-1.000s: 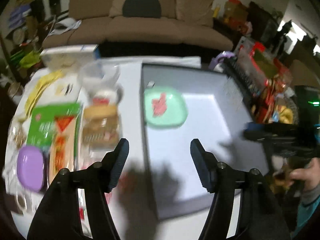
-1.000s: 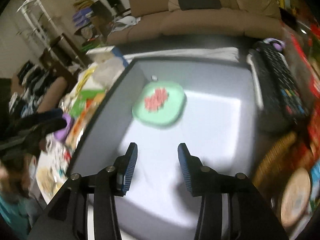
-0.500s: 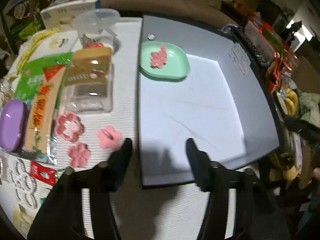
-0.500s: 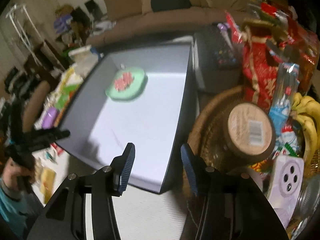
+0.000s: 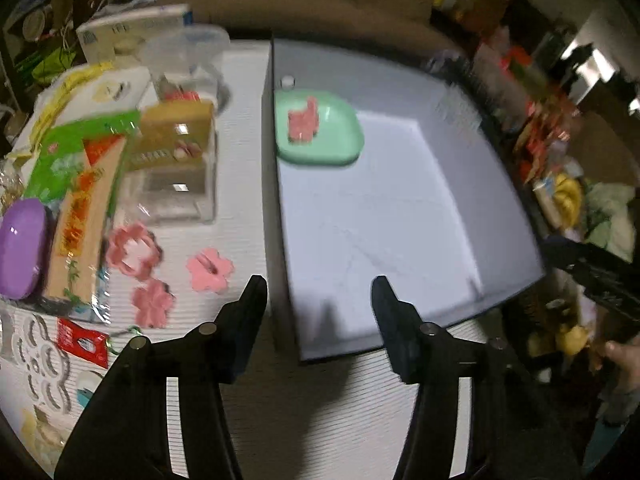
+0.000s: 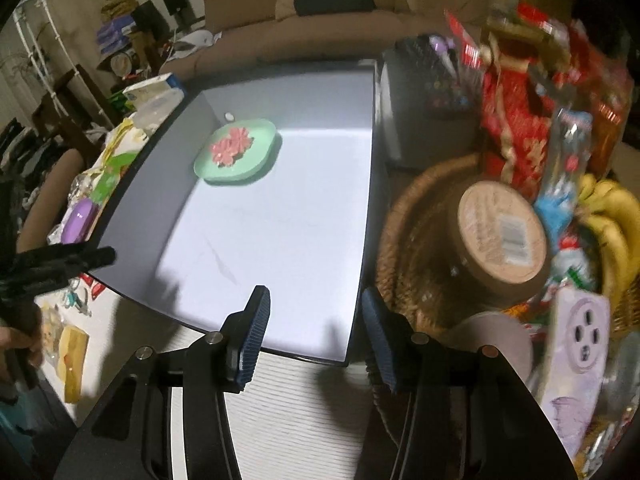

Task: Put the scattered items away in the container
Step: 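Withdraw both tools from the box back toward the table items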

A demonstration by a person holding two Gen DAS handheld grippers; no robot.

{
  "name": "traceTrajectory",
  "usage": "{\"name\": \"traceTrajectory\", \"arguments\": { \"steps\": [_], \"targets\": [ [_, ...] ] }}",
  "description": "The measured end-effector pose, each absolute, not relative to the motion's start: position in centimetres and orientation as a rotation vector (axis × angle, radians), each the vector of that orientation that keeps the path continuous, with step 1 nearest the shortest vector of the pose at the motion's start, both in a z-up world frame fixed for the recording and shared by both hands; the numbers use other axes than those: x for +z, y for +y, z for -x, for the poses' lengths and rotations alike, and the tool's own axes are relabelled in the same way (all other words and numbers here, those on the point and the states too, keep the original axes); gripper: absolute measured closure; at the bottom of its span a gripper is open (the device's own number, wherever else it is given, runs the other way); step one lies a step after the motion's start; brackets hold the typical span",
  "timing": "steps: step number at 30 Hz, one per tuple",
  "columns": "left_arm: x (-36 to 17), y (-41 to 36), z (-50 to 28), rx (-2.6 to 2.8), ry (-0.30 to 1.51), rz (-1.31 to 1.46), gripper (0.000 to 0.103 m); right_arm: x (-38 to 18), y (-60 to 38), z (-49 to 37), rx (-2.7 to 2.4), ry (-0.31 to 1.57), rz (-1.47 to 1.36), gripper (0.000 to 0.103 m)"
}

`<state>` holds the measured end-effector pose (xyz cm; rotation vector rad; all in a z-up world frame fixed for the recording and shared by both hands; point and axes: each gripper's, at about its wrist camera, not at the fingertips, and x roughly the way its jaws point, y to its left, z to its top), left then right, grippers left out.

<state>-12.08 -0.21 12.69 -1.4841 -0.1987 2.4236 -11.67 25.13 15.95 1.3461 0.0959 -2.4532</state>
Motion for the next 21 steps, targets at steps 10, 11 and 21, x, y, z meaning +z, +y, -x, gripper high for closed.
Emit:
{"name": "traceTrajectory", "arguments": {
  "steps": [10, 11, 21],
  "targets": [
    [15.7, -13.2, 7.4, 2.667, -0.206, 1.293, 0.032, 21.5, 16.4, 5.8, -2.327, 0.069, -1.043, 0.047],
    [14.7, -14.0, 7.3, 2.660, -0.212, 1.315, 0.032, 21.5, 15.1, 5.2, -2.300, 0.055, -1.031, 0.047],
    [6.0, -10.6, 10.1, 2.622, 0.115, 1.408, 0.032, 19.1, 8.0, 0.3, -2.208, 0.032, -1.030, 0.046]
  ]
}}
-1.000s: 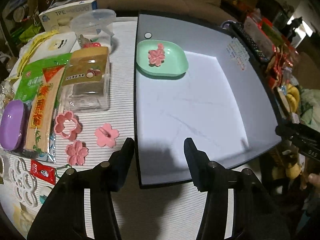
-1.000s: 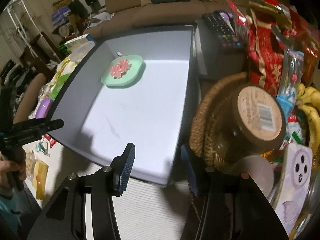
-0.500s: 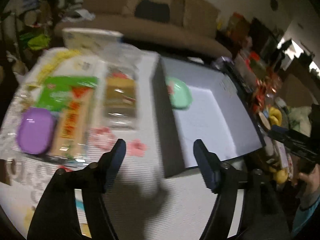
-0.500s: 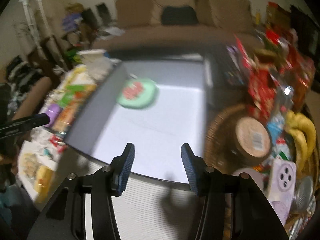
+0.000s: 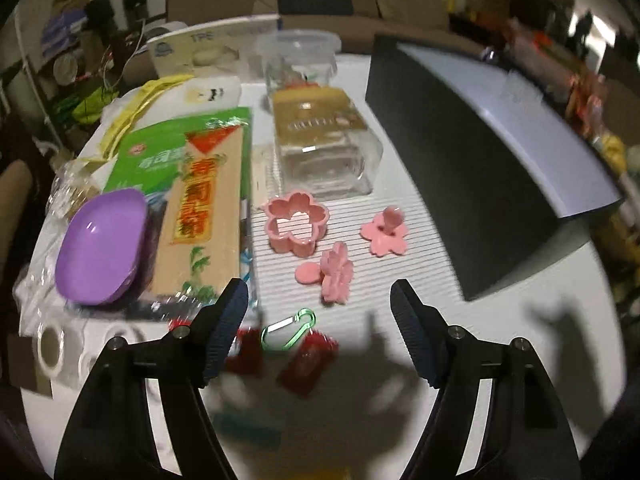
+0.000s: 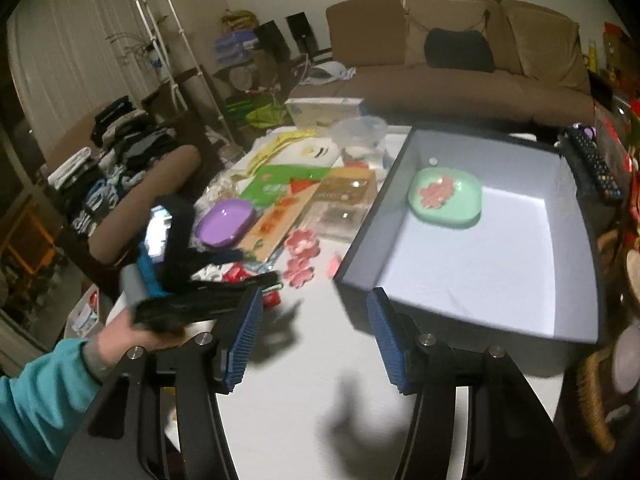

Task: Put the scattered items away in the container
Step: 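Withdraw both tools from the box back toward the table items, then grasp a pink flower stamp with the left tool while the right tool grasps a pink flower cutter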

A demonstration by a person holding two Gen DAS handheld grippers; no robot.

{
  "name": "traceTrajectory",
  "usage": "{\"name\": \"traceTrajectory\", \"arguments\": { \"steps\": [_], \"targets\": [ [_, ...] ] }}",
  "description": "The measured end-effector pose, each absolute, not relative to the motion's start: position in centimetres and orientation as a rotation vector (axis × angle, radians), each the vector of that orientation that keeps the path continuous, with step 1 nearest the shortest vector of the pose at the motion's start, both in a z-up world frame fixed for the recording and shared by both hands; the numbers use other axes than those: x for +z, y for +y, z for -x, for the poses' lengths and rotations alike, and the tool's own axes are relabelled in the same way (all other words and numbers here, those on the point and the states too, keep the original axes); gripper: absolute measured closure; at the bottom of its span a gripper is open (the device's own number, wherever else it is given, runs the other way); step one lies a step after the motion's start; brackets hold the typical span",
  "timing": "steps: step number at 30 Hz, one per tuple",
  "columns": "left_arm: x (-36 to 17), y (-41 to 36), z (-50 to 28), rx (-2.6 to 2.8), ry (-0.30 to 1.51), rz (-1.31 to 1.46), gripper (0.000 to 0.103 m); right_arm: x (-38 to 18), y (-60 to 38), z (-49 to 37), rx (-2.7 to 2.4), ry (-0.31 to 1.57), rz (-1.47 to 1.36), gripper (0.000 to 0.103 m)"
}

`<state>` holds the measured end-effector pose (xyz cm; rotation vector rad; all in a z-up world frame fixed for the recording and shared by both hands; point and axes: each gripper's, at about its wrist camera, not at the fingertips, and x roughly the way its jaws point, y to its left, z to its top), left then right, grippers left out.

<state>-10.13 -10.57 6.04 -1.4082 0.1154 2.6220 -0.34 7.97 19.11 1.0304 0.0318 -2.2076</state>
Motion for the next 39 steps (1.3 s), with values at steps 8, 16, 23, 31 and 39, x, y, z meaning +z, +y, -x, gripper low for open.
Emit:
{"name": "traceTrajectory", "arguments": {
  "steps": [8, 16, 23, 31, 39],
  "targets": [
    [3.2, -10.1, 12.9, 2.571, 0.090, 1.469, 0.034, 17.1, 7.1, 0.2, -2.208, 0.052, -1.093, 0.045],
    [3.3, -12.3, 12.5, 2.556, -0.104, 1.467, 0.097, 16.2, 6.4, 1.0, -2.193, 0.027, -1.110, 0.045],
    [8.5, -16.3, 8.9, 2.584, -0.308, 1.321, 0.097, 16.0, 4.5, 1.7, -2.147, -0.022, -1.094, 0.045],
    [12.0, -23.6, 7.7, 2.672, -0.587, 1.142, 0.097, 15.8, -3.0, 6.5, -2.120, 0.044, -1.125, 0.045],
    [12.7, -27.8, 8.2, 2.655, -0.750, 1.082, 0.097, 9.3, -11.5, 12.0, -2.158, 0.353, -1.287, 0.045]
  ]
}}
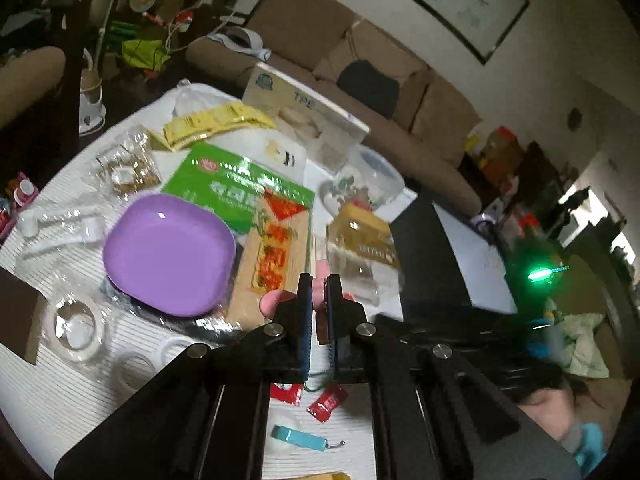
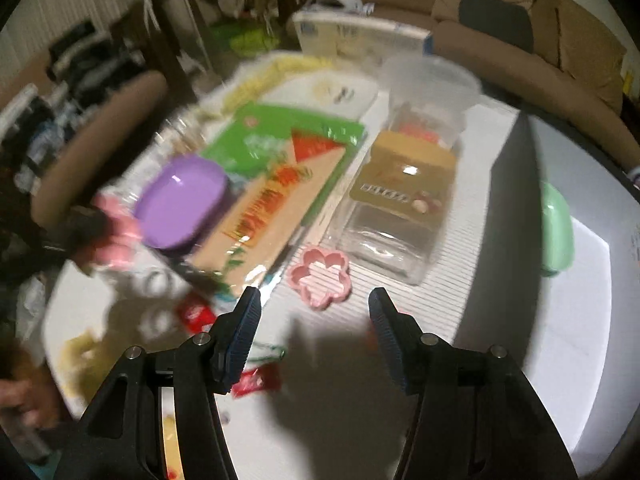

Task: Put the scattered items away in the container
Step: 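Grasp a pink flower stamp with the left tool while the right tool grasps a pink flower cutter, then carry both pink pieces over the box and release them onto the green plate with both tools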

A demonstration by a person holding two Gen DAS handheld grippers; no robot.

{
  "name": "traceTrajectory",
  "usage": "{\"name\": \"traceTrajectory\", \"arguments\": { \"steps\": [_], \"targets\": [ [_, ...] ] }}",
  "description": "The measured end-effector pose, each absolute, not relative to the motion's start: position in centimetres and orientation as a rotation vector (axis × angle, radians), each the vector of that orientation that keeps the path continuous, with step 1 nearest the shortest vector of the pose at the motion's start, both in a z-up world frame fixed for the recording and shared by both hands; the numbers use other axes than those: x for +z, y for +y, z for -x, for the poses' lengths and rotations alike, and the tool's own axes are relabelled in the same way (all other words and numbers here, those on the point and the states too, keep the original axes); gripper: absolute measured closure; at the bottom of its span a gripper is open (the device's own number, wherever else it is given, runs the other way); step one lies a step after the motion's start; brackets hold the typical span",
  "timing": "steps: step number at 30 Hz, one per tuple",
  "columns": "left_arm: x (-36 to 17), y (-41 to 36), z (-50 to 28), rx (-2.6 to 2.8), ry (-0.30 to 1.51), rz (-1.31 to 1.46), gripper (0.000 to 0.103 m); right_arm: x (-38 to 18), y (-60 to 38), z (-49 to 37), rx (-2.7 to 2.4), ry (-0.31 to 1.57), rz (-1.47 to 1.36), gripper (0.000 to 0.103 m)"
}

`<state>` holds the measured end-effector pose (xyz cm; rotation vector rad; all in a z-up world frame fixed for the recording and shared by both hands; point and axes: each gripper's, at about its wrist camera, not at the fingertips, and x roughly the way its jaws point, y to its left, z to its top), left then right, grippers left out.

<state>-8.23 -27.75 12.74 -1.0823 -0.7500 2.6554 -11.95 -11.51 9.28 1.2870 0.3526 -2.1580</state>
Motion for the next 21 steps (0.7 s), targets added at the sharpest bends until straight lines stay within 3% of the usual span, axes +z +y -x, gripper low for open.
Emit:
{"name": "traceTrajectory", "arguments": {
  "steps": [3, 7, 11, 12, 14, 21],
  "targets": [
    [13.2, -29.1, 8.2, 2.644, -0.812, 1.046, 0.097, 6.7, -12.9, 13.0, -2.171, 0.389, -1.343, 0.043],
    [13.4, -30.1, 8.2, 2.634, -0.861, 1.026, 0.097, 4.5, -13.9, 13.5, -2.177, 0.442, -1.377, 0.031],
    [13.2, -30.1, 8.4, 2.623, -0.862, 1.032, 0.097, 3.6, -14.5, 14.2, -2.171, 0.449, -1.383, 0.030],
    [13.2, -30.0, 8.5, 2.620, -0.857, 1.034, 0.097, 3.4, -14.5, 14.3, -2.172, 0.451, -1.390, 0.030],
    [13.2, -29.7, 8.4, 2.616, -0.851, 1.037, 0.097, 3.2, -14.4, 14.6, -2.163, 0.435, -1.395, 0.050],
    [13.2, -28.6, 8.6, 2.597, -0.839, 1.037, 0.097, 6.8, -12.7, 12.3, -2.122, 0.383, -1.314, 0.050]
  ]
}}
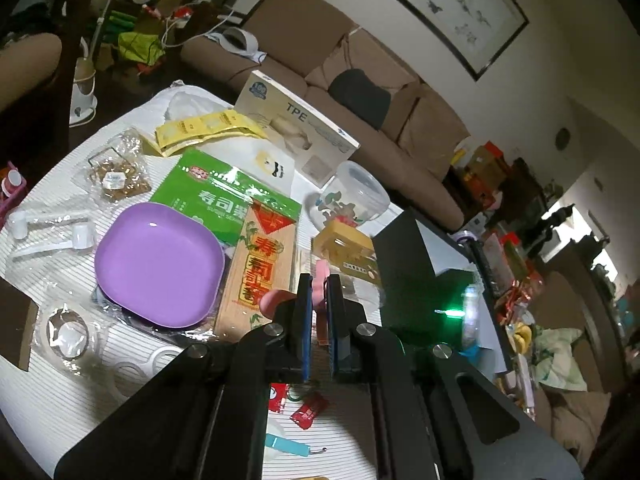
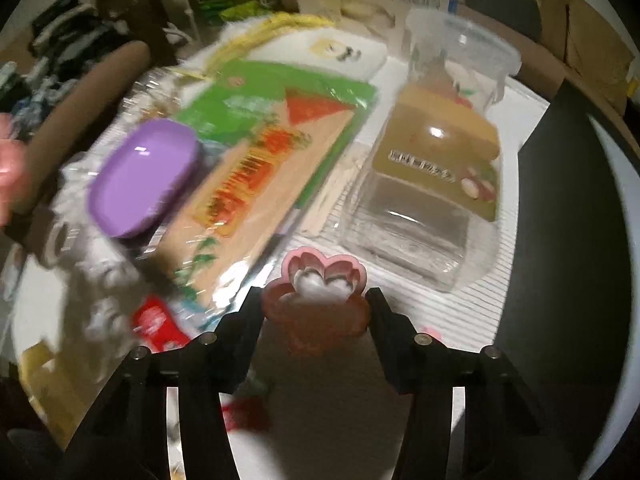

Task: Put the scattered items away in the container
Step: 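Carry both pink pieces over the box and release them onto the green plate with both tools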

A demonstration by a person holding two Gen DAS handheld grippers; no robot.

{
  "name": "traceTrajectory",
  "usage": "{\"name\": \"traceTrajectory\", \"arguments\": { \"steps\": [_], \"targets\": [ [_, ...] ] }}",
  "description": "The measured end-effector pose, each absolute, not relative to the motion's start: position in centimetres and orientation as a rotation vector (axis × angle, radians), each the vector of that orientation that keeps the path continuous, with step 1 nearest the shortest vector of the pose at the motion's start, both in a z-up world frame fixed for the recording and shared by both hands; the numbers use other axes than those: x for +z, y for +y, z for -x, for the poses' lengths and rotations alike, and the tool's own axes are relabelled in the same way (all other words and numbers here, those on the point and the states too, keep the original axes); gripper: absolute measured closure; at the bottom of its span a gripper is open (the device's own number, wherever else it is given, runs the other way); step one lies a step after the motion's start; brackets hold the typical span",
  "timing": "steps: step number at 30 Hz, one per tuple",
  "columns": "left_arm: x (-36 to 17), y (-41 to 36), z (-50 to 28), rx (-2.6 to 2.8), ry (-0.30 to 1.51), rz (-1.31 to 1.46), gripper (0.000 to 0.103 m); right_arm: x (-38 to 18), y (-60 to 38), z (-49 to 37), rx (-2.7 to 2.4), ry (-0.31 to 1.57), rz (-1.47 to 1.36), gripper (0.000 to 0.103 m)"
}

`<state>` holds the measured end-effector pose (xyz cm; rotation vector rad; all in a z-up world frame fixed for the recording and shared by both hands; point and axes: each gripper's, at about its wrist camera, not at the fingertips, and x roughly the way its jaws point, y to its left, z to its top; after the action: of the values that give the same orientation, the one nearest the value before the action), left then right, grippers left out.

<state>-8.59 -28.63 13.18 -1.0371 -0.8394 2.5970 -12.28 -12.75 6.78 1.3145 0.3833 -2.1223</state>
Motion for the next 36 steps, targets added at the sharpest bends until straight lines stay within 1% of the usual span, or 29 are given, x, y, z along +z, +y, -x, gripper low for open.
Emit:
{"name": "traceTrajectory", "arguments": {
  "steps": [6, 8, 11, 15, 20, 23, 24, 29, 30, 34, 36],
  "targets": [
    [13.4, -26.3, 8.8, 2.531, -0.802, 1.042, 0.097, 15.1, -8.3, 9.3, -2.084, 0.275, -1.174, 0.050],
    [13.9, -24.8, 8.9, 2.485, -0.780, 1.037, 0.097, 18.0, -5.7, 9.7, -2.113, 0.241, -1.136, 0.049],
    [15.2, -21.5, 9.7, 2.405, -0.776, 1.022, 0.097, 20.3, -1.1, 12.6, -2.220, 0.216, -1.133, 0.049],
    [17.7, -15.2, 13.2, 2.339, -0.661, 1.055, 0.097, 19.2, 4.1, 18.4, -2.272, 0.090, -1.255, 0.049],
    [20.5, -7.1, 20.2, 2.292, -0.535, 1.127, 0.097, 13.7, 7.4, 26.0, -2.270, 0.010, -1.453, 0.049],
    [20.6, -3.1, 25.0, 2.279, -0.489, 1.195, 0.097, 10.8, 8.3, 29.1, -2.254, -0.023, -1.508, 0.049],
    [20.4, -2.0, 26.8, 2.267, -0.498, 1.227, 0.097, 9.9, 8.5, 30.0, -2.257, -0.021, -1.525, 0.049],
    [18.3, 0.4, 31.4, 2.292, -0.498, 1.327, 0.097, 7.2, 9.0, 32.4, -2.222, -0.040, -1.599, 0.048],
    [17.7, 0.8, 31.8, 2.304, -0.478, 1.350, 0.097, 7.1, 9.3, 32.5, -2.221, -0.048, -1.602, 0.047],
    [15.6, 1.1, 32.4, 2.315, -0.442, 1.408, 0.097, 8.8, 11.2, 31.6, -2.207, -0.083, -1.558, 0.033],
    [14.8, 1.7, 32.3, 2.318, -0.419, 1.440, 0.097, 10.2, 12.3, 30.7, -2.219, -0.084, -1.525, 0.033]
  ]
}}
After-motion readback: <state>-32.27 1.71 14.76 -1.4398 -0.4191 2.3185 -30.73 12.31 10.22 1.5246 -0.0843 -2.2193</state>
